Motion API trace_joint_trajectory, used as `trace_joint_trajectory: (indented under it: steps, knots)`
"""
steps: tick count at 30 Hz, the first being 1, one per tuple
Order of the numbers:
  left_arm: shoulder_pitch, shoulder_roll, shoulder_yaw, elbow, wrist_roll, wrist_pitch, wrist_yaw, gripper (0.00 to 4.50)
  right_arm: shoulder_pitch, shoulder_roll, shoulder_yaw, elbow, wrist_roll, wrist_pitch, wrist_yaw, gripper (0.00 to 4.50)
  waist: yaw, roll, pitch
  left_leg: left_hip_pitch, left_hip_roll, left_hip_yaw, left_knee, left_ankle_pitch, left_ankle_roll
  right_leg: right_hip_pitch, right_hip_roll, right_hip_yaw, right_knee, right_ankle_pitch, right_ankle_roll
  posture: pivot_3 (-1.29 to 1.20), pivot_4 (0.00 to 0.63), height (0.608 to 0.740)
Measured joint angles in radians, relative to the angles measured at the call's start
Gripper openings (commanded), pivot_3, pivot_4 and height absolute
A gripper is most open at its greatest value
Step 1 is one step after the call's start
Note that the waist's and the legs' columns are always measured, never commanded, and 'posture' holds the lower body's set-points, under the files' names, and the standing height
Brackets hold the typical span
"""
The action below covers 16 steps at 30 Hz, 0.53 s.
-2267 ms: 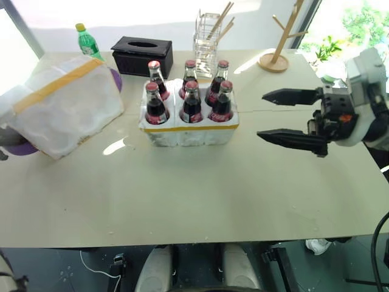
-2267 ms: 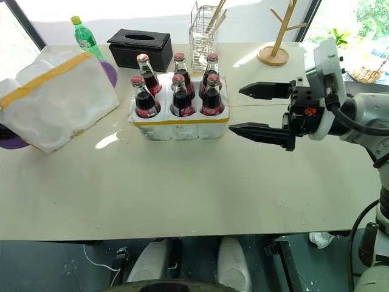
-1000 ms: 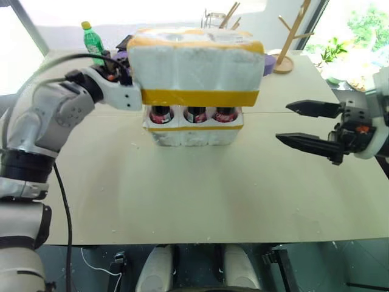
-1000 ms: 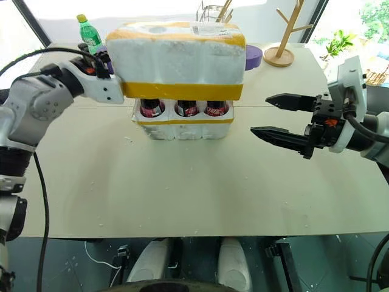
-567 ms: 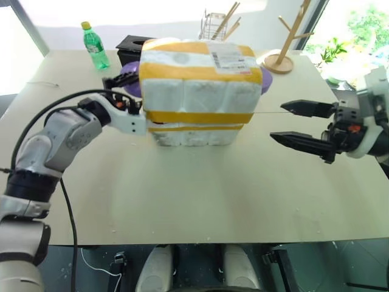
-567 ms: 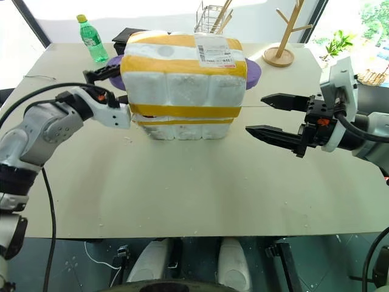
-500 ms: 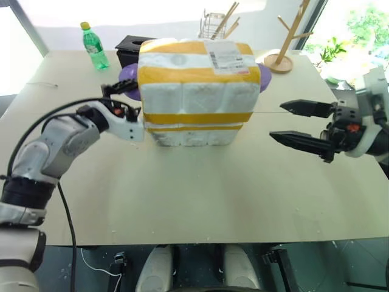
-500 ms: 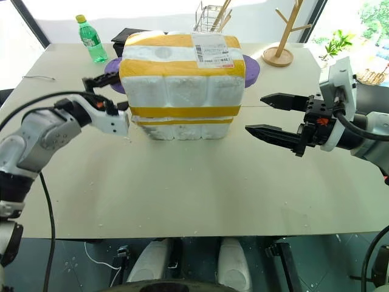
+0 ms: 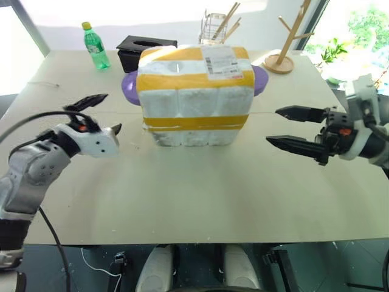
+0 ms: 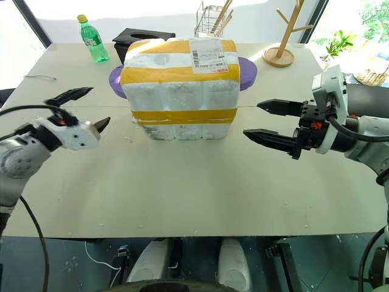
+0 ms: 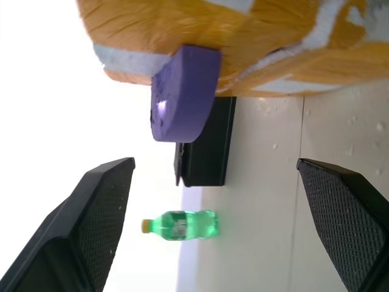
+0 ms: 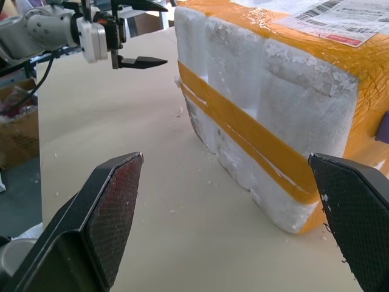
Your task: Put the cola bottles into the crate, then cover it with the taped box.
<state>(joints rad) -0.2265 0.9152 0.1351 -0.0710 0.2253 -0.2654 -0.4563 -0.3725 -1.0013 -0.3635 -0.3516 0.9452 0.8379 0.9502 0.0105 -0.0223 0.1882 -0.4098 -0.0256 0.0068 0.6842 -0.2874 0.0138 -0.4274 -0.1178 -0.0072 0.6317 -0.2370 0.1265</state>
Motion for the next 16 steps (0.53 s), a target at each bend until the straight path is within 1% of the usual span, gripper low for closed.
trace_joint_trajectory:
  steps: [1,2,3,4,5,7,8,11,13,16]
  knots:
    - [0.026,-0.028,0.048,-0.042,-0.173,0.136,-0.079,4.47,0.003,0.000,0.000,0.011,-0.009,-0.005,0.006,4.50,-0.001,0.000,0.000,0.000,0.000,0.000,0.000,0.000,0.000,0.000,0.000,0.000,0.000,0.000,0.000,0.00,0.150,0.740]
    - [0.034,-0.046,0.089,-0.065,-0.311,0.270,-0.129,4.47,0.005,0.000,0.001,0.023,-0.017,-0.010,0.011,4.50,-0.001,0.000,0.000,0.000,0.000,0.000,0.000,0.000,0.000,0.000,0.000,0.000,0.000,0.000,0.000,0.00,0.150,0.740]
    - [0.034,-0.053,0.146,-0.084,-0.494,0.459,-0.185,4.47,0.005,0.000,0.001,0.037,-0.027,-0.015,0.017,4.50,-0.002,0.000,0.000,0.000,0.000,-0.001,0.000,0.000,-0.001,0.000,0.001,0.000,0.000,0.000,0.000,0.00,0.150,0.740]
    - [0.032,-0.046,0.198,-0.090,-0.637,0.602,-0.223,4.47,0.005,-0.001,0.001,0.047,-0.034,-0.019,0.022,4.50,-0.002,0.000,0.000,0.000,0.000,-0.001,0.000,0.000,-0.001,0.000,0.001,0.000,0.000,0.000,0.000,0.00,0.150,0.740]
    - [0.021,-0.023,0.254,-0.092,-0.799,0.759,-0.270,4.47,0.005,-0.001,0.002,0.061,-0.041,-0.023,0.032,4.50,-0.002,0.000,0.000,0.000,0.001,-0.001,0.000,0.000,-0.001,0.000,0.002,0.000,0.000,0.000,0.000,0.00,0.150,0.740]
    - [-0.012,0.033,0.336,-0.091,-1.019,0.959,-0.341,4.47,0.002,-0.002,0.005,0.086,-0.057,-0.036,0.048,4.50,-0.002,0.000,0.000,0.000,0.000,-0.002,0.001,0.000,-0.001,0.001,0.002,0.000,0.000,0.000,0.000,0.00,0.150,0.740]
    - [-0.035,0.067,0.371,-0.090,-1.093,1.026,-0.376,4.47,-0.006,-0.002,0.011,0.102,-0.064,-0.041,0.058,4.50,-0.002,0.000,0.000,0.000,0.000,-0.002,0.001,0.000,-0.001,0.001,0.002,0.000,0.000,0.000,0.000,0.00,0.150,0.740]
    - [-0.060,0.174,0.416,-0.087,-1.179,1.123,-0.465,4.47,-0.041,-0.009,0.034,0.142,-0.088,-0.051,0.086,4.50,-0.006,0.001,0.000,0.001,0.000,-0.001,0.000,0.000,-0.001,0.001,0.003,0.000,0.000,0.000,0.000,0.00,0.150,0.740]
    - [-0.060,0.214,0.416,-0.083,-1.198,1.153,-0.520,4.47,-0.066,-0.019,0.044,0.168,-0.104,-0.055,0.104,4.50,-0.007,0.002,0.000,0.002,0.000,-0.001,0.000,0.001,-0.001,0.001,0.003,0.000,0.000,0.000,-0.001,0.00,0.150,0.740]
    - [-0.061,0.266,0.408,-0.066,-1.190,1.155,-0.589,4.47,-0.101,-0.031,0.053,0.203,-0.125,-0.063,0.132,4.50,-0.009,0.002,0.000,0.001,0.000,-0.001,-0.001,0.001,-0.001,0.001,0.004,0.000,0.000,0.000,-0.001,0.00,0.150,0.740]
